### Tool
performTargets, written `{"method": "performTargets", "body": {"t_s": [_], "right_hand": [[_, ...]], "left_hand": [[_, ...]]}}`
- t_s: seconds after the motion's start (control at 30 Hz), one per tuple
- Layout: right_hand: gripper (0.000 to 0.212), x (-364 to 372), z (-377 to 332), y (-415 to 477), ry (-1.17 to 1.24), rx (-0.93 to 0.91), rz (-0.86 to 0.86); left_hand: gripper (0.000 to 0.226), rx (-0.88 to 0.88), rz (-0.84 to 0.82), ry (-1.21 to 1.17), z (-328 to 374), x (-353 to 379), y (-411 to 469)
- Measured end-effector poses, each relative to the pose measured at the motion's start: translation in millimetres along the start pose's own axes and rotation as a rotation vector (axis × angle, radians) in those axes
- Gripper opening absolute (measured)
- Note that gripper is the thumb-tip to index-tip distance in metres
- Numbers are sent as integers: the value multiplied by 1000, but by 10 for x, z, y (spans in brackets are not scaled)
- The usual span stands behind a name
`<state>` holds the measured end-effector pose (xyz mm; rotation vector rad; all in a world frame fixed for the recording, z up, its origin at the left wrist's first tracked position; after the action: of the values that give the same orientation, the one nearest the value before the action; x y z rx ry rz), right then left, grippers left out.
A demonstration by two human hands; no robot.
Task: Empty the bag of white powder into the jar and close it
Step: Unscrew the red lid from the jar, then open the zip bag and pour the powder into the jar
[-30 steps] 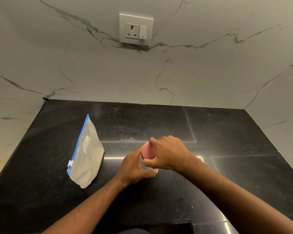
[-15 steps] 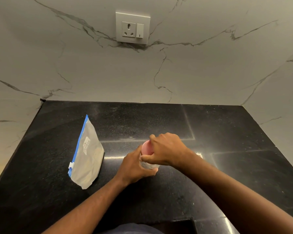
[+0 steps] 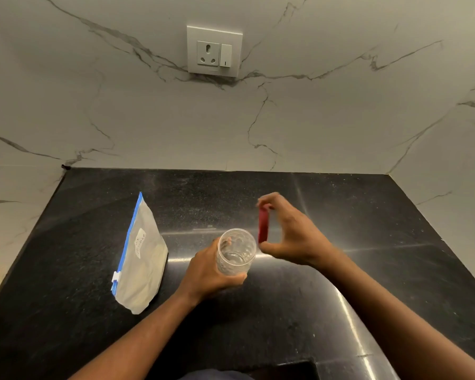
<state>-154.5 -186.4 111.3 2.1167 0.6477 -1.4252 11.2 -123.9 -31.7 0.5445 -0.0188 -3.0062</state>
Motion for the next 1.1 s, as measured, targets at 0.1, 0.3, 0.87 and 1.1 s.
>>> {"method": "performTargets", "body": {"t_s": [0.1, 0.3, 0.87, 1.1], "right_hand": [[69, 244, 460, -138, 175, 277, 127], [50, 997, 862, -402, 151, 574, 202], [9, 473, 293, -268, 172, 405, 286], [9, -62, -1062, 94, 345, -150, 166]], "left_hand": [[91, -22, 38, -11, -7, -27, -47], [94, -28, 106, -26, -16, -85, -114], [115, -138, 66, -50, 363, -357, -400], [37, 135, 241, -2, 1350, -1083, -1049]]}}
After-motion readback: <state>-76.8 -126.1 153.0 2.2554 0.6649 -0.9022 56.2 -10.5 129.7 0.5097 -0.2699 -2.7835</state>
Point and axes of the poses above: each hand's wrist, its own y-axis towards the middle knuckle, its own x-axis out of the palm, z = x × y, the point moved 8 cm from there along y, towards the middle knuckle, and after that the axes turned 13 degrees about -y, right-handed, at the moved point
